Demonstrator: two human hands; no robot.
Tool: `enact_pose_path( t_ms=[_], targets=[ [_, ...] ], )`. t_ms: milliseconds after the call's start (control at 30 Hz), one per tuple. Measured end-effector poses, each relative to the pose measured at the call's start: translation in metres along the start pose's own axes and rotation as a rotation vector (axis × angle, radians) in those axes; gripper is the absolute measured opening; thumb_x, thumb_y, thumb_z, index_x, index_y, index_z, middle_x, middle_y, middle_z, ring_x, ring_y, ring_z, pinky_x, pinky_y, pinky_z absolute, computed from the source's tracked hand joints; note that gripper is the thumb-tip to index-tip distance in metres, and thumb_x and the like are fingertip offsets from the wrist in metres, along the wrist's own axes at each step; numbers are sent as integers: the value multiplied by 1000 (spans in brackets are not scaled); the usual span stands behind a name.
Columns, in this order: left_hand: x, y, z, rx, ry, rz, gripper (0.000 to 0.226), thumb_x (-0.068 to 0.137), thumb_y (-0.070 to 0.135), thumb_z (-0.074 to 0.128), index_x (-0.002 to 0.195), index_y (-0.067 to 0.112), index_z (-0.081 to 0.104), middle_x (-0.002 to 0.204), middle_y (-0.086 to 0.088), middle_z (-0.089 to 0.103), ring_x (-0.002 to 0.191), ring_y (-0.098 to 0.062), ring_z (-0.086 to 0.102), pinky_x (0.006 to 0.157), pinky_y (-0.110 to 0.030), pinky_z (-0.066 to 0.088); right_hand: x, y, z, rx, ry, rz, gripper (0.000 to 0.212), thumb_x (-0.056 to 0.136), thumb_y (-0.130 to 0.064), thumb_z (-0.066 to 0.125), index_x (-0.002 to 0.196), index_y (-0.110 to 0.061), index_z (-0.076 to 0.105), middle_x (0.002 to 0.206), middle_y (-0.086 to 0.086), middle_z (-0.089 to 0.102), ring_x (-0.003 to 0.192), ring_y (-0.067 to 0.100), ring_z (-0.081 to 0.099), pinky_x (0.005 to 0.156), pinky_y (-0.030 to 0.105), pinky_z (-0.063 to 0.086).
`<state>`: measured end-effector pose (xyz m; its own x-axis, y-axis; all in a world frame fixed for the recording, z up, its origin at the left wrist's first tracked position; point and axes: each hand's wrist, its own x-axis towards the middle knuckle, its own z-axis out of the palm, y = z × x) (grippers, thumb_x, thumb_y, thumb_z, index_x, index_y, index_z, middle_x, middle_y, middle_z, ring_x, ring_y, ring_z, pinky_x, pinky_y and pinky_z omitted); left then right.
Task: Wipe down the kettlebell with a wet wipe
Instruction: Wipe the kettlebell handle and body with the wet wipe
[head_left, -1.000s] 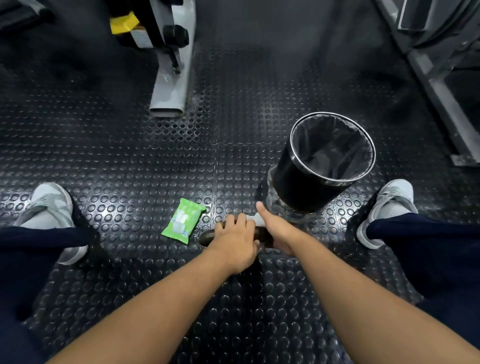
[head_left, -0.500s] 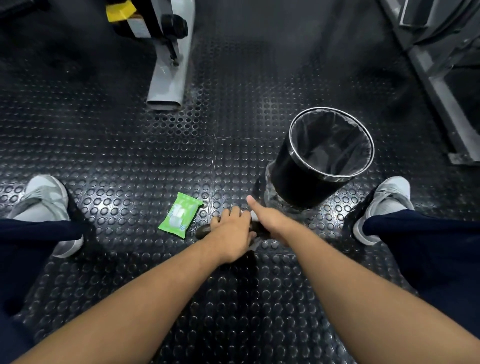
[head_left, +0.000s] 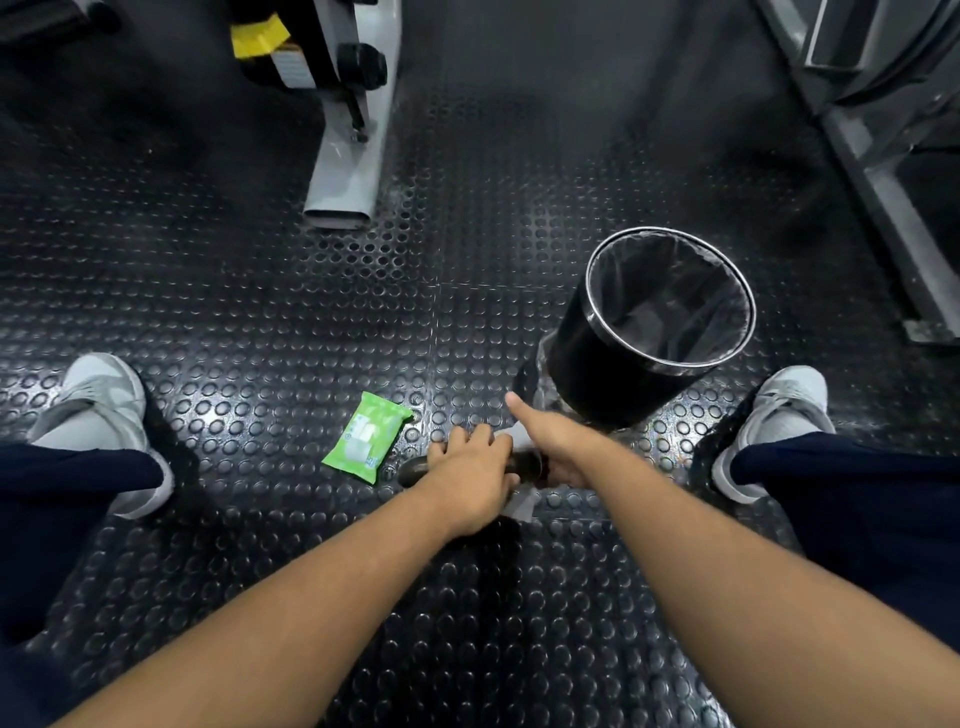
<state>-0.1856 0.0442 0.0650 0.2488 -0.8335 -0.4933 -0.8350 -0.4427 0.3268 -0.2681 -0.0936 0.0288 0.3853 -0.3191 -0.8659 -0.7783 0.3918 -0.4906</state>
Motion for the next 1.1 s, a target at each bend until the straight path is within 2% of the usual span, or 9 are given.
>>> enact_pose_path(
  t_ms=[33, 133, 233, 400, 500, 600, 800, 933, 1100],
  targets=[
    [-1, 0, -1, 8, -13, 3, 40, 105, 45, 46, 135, 20, 43, 140, -5, 41, 126, -31, 37, 108, -56, 32, 11, 16, 3, 86, 24, -3, 108, 50, -106, 51, 121, -26, 65, 106, 7, 68, 87, 26, 66, 81, 40, 55],
    [-2, 0, -4, 34, -42, 9, 41, 105, 46, 45, 137, 21, 44, 140, -4, 41, 128, -31, 37, 108, -57, 33, 14, 49, 14, 346, 66, -13, 77, 84, -85, 49, 117, -20, 72, 89, 4, 75, 67, 16, 68, 60, 28, 51],
    [-5, 2, -9, 109, -57, 4, 39, 104, 41, 50, 138, 21, 48, 136, -2, 45, 128, -32, 39, 106, -60, 39, 10, 52, 18, 436, 49, -33, 79, 93, -78, 43, 122, -12, 74, 88, 6, 76, 66, 17, 70, 62, 30, 55],
    [-4, 11, -13, 247, -31, -28, 47, 99, 19, 57, 145, 21, 45, 129, -3, 52, 121, -32, 47, 89, -53, 52, -8, 7, -5, 177, 21, 1, 78, 95, -77, 39, 123, -11, 68, 106, 12, 78, 93, 33, 76, 86, 46, 62],
    [-1, 15, -14, 274, 4, -33, 32, 99, 17, 57, 131, 21, 59, 119, -1, 57, 113, -29, 52, 80, -47, 54, -15, -11, -5, -103, 35, 2, 102, 73, -98, 40, 123, -14, 69, 114, 13, 74, 99, 34, 72, 96, 56, 56],
    [-2, 16, -14, 241, 20, -40, 22, 100, 20, 57, 120, 20, 65, 115, 0, 61, 113, -28, 54, 83, -46, 54, -10, 4, 7, -247, 155, -67, 116, 61, -105, 40, 131, -17, 69, 130, 5, 67, 116, 29, 66, 106, 43, 50],
    [-3, 14, -19, 265, 50, 8, 20, 101, 22, 56, 116, 16, 66, 116, -3, 62, 112, -29, 55, 74, -38, 43, 4, 42, 5, 224, 20, -24, 83, 79, -89, 48, 118, -21, 77, 102, 5, 75, 82, 21, 68, 60, 26, 49],
    [-1, 11, -18, 281, 51, 16, 19, 100, 19, 58, 117, 17, 67, 114, -2, 62, 110, -29, 57, 70, -38, 42, 3, 22, -11, 168, -43, 40, 93, 77, -86, 52, 134, -14, 64, 121, 16, 72, 101, 35, 73, 94, 44, 55],
    [0, 11, -18, 290, 43, 16, 19, 99, 21, 60, 116, 17, 67, 113, -2, 62, 111, -29, 57, 69, -39, 42, -9, -21, -23, -140, -60, 88, 95, 83, -84, 51, 151, -18, 43, 142, 26, 58, 88, 43, 76, 86, 52, 62]
  ],
)
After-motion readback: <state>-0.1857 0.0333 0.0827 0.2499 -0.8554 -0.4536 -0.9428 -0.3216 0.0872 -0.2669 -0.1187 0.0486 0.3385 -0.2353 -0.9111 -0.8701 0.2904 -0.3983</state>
